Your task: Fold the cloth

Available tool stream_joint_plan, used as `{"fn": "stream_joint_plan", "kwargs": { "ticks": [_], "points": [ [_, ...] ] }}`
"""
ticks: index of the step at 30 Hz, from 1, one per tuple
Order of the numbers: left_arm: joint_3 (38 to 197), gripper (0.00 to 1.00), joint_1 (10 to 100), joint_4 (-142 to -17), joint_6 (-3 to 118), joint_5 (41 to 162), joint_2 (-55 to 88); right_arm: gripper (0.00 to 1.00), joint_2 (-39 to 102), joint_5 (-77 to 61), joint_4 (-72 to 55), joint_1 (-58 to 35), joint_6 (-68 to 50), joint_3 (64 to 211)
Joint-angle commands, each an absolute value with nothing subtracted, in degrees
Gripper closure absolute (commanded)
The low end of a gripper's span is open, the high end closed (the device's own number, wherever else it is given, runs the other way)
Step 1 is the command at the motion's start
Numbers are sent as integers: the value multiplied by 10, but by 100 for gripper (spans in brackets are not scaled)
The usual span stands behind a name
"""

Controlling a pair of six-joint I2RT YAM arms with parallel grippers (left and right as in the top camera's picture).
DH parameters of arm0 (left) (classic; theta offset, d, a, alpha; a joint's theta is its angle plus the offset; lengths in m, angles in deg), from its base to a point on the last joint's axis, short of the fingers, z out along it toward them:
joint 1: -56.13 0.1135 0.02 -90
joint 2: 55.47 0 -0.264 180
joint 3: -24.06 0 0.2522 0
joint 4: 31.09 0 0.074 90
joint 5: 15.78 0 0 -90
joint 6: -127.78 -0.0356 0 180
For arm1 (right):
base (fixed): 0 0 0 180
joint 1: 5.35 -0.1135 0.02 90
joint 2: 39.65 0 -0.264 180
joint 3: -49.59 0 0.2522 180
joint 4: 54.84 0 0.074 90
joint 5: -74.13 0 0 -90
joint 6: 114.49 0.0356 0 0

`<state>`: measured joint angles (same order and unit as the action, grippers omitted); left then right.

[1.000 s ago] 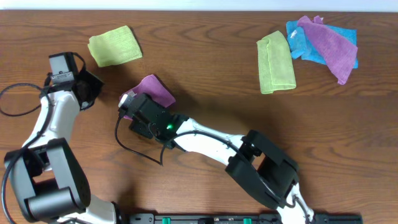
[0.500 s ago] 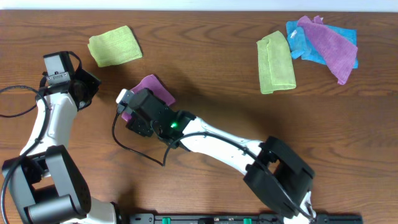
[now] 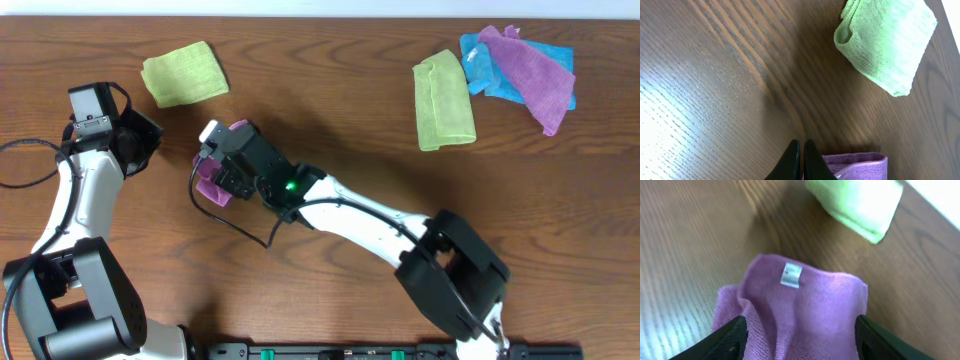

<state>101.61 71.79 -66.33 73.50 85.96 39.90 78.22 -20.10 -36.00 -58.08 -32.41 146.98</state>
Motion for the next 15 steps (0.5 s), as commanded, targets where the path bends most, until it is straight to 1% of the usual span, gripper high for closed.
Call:
{"fn": "stream_joint_plan", "kwargs": {
  "ticks": [1,4,15],
  "points": [
    [1034,94,720,-669,725,864,388,34,809,-178,-360,-579,-316,1477],
    [1034,94,720,-669,725,868,388,37,821,-169,-362,-579,-305,1477],
    [1034,94,720,-669,726,873,388,38,835,-139,-359,-583,-288,1477]
  ]
}}
